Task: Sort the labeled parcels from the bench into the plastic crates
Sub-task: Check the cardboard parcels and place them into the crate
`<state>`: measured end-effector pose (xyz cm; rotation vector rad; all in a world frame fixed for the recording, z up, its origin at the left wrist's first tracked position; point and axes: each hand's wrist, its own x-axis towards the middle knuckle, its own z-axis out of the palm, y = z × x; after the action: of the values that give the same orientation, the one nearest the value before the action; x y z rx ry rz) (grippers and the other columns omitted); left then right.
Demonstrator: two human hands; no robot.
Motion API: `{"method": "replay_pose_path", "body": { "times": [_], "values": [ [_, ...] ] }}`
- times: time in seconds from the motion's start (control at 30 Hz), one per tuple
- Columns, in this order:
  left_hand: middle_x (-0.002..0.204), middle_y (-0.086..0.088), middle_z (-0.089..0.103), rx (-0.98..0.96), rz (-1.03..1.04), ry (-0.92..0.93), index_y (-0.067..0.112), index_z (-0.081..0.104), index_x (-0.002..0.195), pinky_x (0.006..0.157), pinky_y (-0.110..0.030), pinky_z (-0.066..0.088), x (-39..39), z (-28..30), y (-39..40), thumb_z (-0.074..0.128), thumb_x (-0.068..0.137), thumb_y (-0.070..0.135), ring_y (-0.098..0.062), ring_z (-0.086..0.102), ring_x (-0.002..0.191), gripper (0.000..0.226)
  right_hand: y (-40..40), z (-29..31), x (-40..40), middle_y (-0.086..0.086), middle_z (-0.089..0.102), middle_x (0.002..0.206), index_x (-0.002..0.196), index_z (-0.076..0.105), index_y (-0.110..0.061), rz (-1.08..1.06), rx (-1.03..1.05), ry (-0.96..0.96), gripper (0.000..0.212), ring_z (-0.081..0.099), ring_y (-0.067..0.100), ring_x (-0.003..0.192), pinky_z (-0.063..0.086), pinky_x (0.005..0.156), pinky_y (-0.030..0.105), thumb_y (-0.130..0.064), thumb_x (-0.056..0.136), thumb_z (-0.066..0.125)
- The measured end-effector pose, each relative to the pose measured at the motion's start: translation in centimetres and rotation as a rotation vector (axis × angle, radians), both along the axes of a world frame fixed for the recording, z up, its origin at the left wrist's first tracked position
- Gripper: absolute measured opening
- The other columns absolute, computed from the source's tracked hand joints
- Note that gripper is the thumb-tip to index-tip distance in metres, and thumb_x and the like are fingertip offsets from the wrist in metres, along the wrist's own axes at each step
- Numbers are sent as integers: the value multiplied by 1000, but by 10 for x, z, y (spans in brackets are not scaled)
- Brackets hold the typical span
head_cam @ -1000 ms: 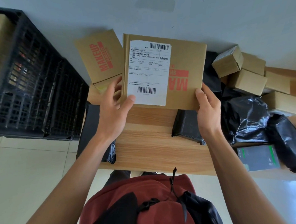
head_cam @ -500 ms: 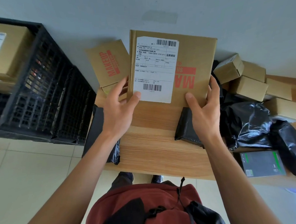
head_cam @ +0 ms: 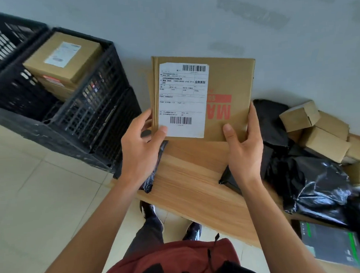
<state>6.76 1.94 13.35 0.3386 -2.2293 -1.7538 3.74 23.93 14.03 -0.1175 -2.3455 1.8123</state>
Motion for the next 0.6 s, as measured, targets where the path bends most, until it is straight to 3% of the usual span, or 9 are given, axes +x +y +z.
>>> {"method": "replay_pose_path", "body": {
  "times": [0.1, 0.2, 0.43, 0.53, 0.6],
  "values": [
    [138, 3, 66, -2, 84, -2, 19, 58, 146, 101, -35, 58, 19, 5, -19, 69, 98, 13, -14, 63, 127, 49, -21, 3, 2, -17, 55, 148, 163, 30, -24, 81, -4, 17, 70, 51, -3, 135, 47, 108, 19, -21, 102, 66],
    [136, 7, 67, -26, 180, -21, 20, 57, 146, 99, -27, 57, 39, 10, -42, 69, 98, 15, -7, 63, 124, 50, -46, 5, 6, -15, 55, 150, 162, 33, -25, 171, -11, 24, 69, 50, 2, 139, 46, 114, 29, -23, 102, 66],
    [132, 14, 68, -35, 336, -69, 31, 59, 143, 95, -28, 60, 84, 15, -107, 70, 99, 20, 0, 64, 118, 47, -120, 7, 22, -14, 62, 141, 157, 41, -27, 330, -32, 23, 62, 58, 4, 130, 52, 106, 24, -19, 101, 67],
    [132, 12, 67, -79, 399, -82, 30, 60, 142, 87, -16, 58, 109, 16, -152, 70, 99, 21, 7, 61, 117, 46, -169, 4, 35, -15, 60, 143, 158, 40, -28, 370, -33, 1, 64, 57, 3, 131, 54, 107, 32, -22, 101, 68],
    [132, 12, 67, -96, 434, -85, 28, 59, 144, 90, -22, 60, 127, 15, -187, 70, 99, 21, 6, 61, 116, 47, -206, 2, 47, -16, 60, 143, 159, 39, -29, 399, -33, -11, 65, 57, 3, 131, 52, 109, 37, -23, 101, 67]
  ]
}}
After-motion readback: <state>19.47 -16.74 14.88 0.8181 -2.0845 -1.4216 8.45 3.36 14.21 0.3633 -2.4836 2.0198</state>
